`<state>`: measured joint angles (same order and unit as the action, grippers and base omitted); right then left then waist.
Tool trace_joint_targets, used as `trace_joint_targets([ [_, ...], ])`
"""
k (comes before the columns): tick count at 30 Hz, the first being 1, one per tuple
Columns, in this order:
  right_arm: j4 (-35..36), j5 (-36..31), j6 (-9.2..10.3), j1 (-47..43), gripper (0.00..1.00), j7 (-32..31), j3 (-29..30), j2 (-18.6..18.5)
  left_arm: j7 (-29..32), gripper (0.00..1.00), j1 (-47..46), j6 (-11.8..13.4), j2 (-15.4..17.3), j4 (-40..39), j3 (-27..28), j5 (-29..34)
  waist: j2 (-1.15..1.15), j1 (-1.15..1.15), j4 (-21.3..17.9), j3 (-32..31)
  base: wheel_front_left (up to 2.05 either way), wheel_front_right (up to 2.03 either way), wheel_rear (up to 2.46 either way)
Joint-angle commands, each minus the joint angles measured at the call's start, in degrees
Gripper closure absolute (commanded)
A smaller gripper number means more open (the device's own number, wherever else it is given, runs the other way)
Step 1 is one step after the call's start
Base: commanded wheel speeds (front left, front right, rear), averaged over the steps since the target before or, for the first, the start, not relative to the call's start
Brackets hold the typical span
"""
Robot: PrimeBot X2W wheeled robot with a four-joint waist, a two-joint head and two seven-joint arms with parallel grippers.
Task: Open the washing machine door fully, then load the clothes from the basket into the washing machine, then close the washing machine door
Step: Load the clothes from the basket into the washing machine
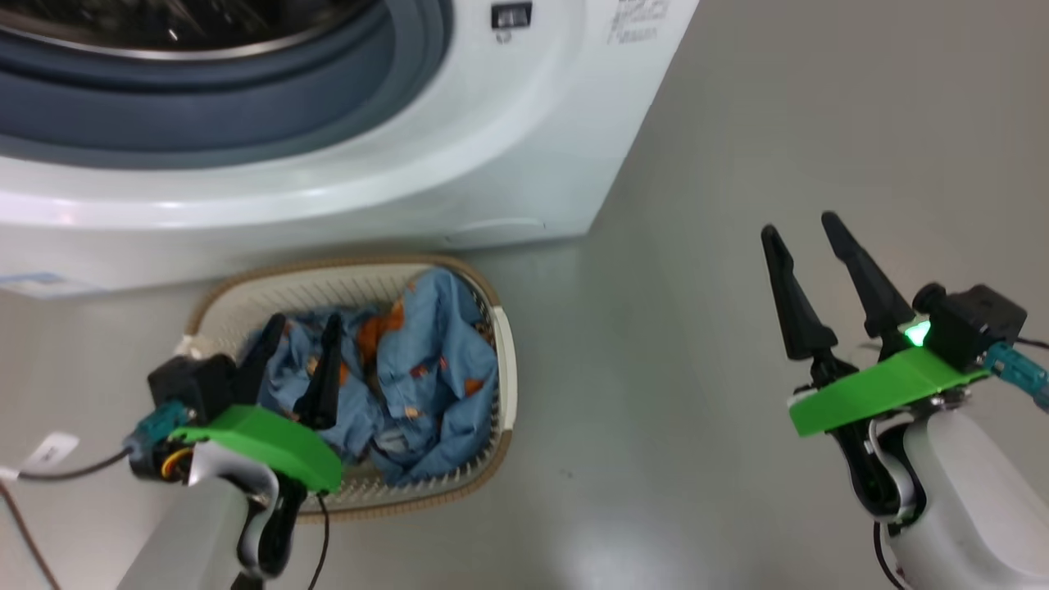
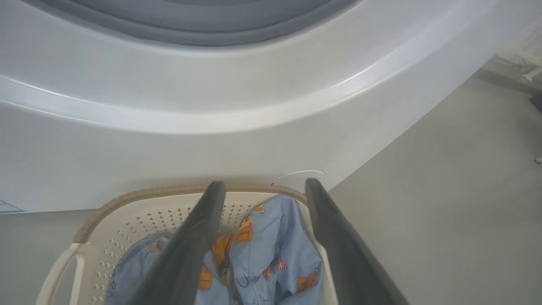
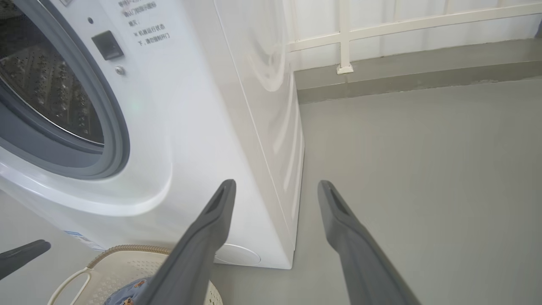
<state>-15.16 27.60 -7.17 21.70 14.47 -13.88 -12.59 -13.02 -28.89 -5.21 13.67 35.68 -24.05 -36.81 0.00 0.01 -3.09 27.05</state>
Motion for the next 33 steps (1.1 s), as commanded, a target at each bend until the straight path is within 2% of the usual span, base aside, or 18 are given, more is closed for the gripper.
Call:
trace_joint_targets([
  [1,1.7,-0.7,-0.32,0.7,0.00,0.5,-0.9,0.1,0.2,0.00,-2.1,-0.6,1.1,0.8,0.9,0.1,0.00,-0.01,-1.3,5.3,0.00,0.00,0.00],
  [14,2.9,-1.3,-0.32,5.3,0.00,0.5,-1.3,0.8,0.2,0.00,-12.1,-2.2,-1.1,13.1,-4.8,-0.7,0.00,-0.01,-1.8,14.3,0.00,0.00,0.00],
  [20,3.4,-1.3,-0.32,6.7,0.00,0.5,-0.9,1.1,0.7,0.00,-15.6,-2.3,-1.3,16.9,-8.6,-4.3,0.00,-0.01,-3.1,17.4,0.00,0.00,0.00],
  [33,4.9,-1.6,-0.32,8.0,0.00,0.5,-0.5,2.9,3.6,0.00,-22.9,-2.3,2.4,25.0,-15.7,-10.0,0.00,-0.01,-8.4,22.7,0.00,0.00,0.00],
])
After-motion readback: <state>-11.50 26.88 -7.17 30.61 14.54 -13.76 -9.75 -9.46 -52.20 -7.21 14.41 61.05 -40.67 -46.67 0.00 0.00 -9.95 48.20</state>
